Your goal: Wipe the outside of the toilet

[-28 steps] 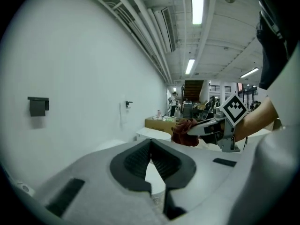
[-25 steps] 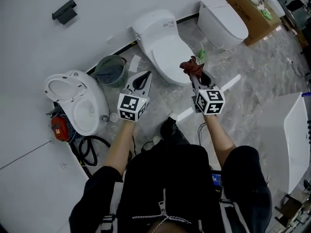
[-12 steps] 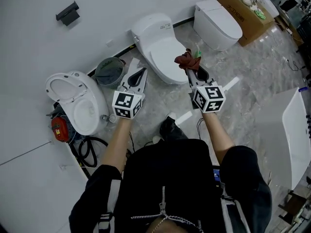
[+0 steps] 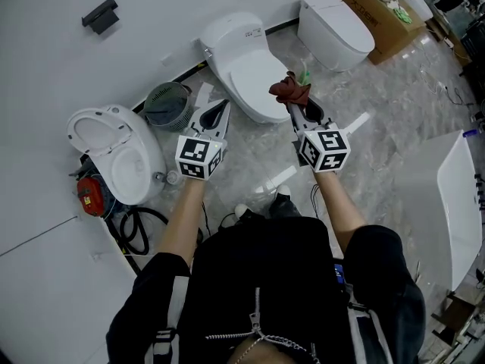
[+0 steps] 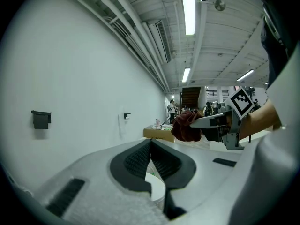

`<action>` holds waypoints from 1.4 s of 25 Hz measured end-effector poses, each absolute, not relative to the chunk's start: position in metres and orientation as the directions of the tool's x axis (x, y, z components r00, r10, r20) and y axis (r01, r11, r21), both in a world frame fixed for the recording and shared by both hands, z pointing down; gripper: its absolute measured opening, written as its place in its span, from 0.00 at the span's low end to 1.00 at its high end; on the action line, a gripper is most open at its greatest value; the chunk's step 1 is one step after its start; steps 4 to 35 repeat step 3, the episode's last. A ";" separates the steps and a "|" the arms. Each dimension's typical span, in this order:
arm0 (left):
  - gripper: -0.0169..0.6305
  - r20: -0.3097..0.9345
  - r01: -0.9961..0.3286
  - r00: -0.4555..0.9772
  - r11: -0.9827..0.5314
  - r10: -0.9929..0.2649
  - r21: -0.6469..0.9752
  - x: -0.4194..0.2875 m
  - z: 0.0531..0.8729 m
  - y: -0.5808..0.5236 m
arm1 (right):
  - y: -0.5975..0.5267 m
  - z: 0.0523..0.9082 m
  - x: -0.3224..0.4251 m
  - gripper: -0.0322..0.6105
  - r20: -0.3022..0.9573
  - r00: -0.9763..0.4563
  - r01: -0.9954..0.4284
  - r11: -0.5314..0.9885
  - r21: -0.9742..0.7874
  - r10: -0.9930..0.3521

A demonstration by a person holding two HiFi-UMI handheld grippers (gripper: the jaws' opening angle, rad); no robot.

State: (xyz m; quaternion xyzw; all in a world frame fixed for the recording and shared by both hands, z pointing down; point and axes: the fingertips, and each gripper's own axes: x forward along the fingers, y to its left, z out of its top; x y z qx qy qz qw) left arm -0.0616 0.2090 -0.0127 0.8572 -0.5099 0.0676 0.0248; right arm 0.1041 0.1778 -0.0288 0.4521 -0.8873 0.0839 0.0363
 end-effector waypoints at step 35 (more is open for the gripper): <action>0.03 0.138 -0.879 0.469 -0.477 -0.872 -0.028 -0.055 -0.019 0.204 | 0.176 -0.032 0.110 0.19 0.135 -0.593 -0.805 0.581 -0.119 -0.794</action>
